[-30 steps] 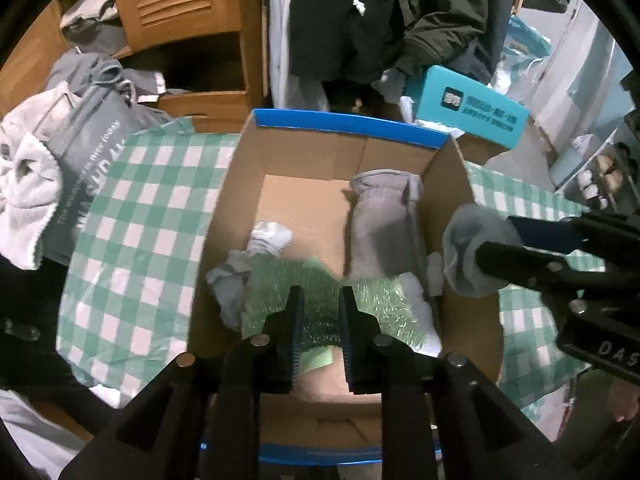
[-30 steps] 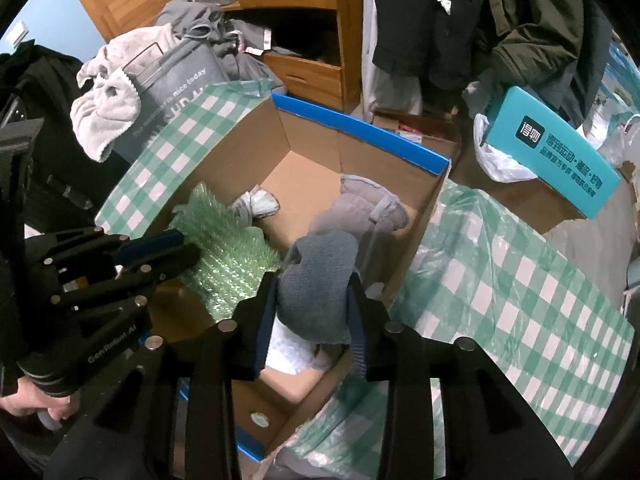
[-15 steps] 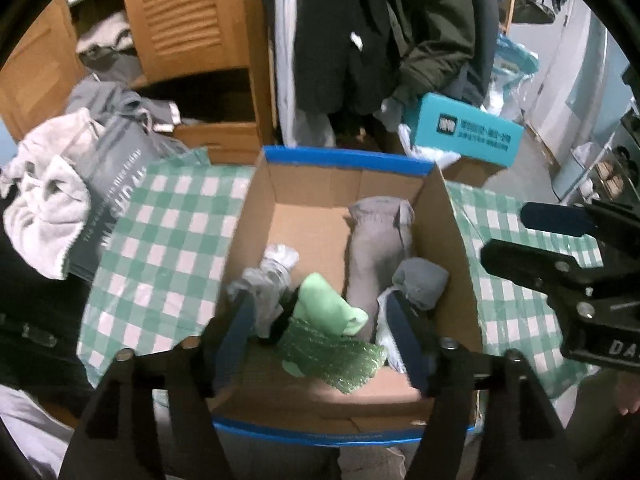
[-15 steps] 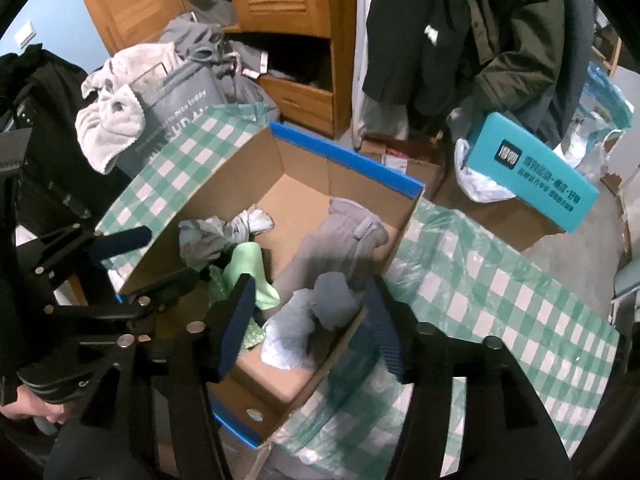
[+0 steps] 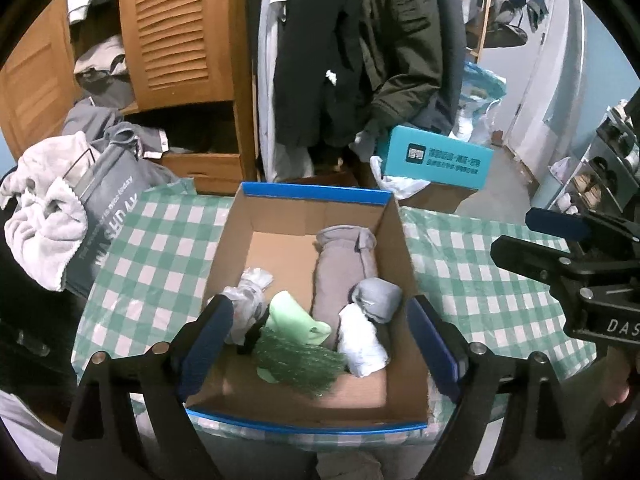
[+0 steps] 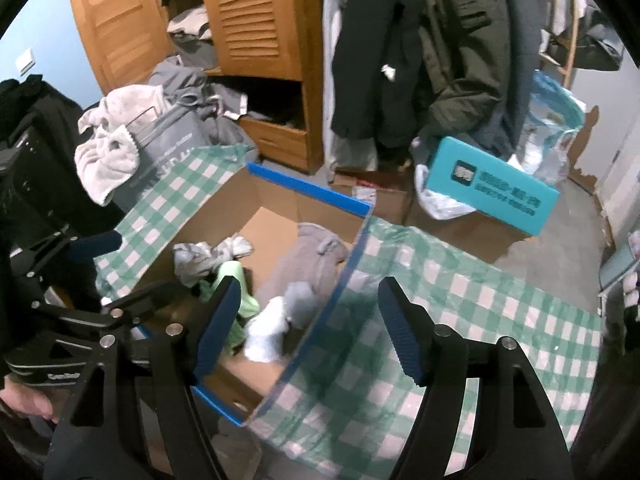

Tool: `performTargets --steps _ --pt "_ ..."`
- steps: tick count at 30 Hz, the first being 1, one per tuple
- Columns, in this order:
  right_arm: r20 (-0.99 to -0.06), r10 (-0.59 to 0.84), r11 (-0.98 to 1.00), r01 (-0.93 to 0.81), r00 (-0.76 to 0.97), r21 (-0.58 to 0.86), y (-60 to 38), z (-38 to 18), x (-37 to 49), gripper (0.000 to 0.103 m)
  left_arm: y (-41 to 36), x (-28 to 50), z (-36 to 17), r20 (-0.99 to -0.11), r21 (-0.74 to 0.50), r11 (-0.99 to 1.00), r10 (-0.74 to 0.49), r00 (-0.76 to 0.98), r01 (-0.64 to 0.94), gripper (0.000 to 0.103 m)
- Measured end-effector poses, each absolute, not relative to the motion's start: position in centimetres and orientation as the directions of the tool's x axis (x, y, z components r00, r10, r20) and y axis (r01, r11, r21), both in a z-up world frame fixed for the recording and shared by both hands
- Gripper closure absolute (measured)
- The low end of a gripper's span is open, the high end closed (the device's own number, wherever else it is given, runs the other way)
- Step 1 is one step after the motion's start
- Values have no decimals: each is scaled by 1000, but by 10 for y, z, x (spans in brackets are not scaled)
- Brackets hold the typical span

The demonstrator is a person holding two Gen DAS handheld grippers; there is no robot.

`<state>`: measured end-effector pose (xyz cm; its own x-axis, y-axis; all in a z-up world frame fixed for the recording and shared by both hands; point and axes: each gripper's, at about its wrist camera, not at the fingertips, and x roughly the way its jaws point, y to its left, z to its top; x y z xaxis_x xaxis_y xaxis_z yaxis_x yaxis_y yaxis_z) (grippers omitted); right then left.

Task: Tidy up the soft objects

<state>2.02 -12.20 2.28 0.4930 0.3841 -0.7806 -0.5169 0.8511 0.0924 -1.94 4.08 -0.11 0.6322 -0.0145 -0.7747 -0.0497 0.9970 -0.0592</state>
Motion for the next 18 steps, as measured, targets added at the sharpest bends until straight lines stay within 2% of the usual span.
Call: performTargets --steps 4,18 --pt "-768 375 866 -492 519 91 -137 24 17 32 37 -20 0 -765 -77 996 -26 643 -52 12" --pt "-760 344 874 -484 551 44 -155 15 16 32 23 -17 6 -731 2 998 41 681 -58 10"
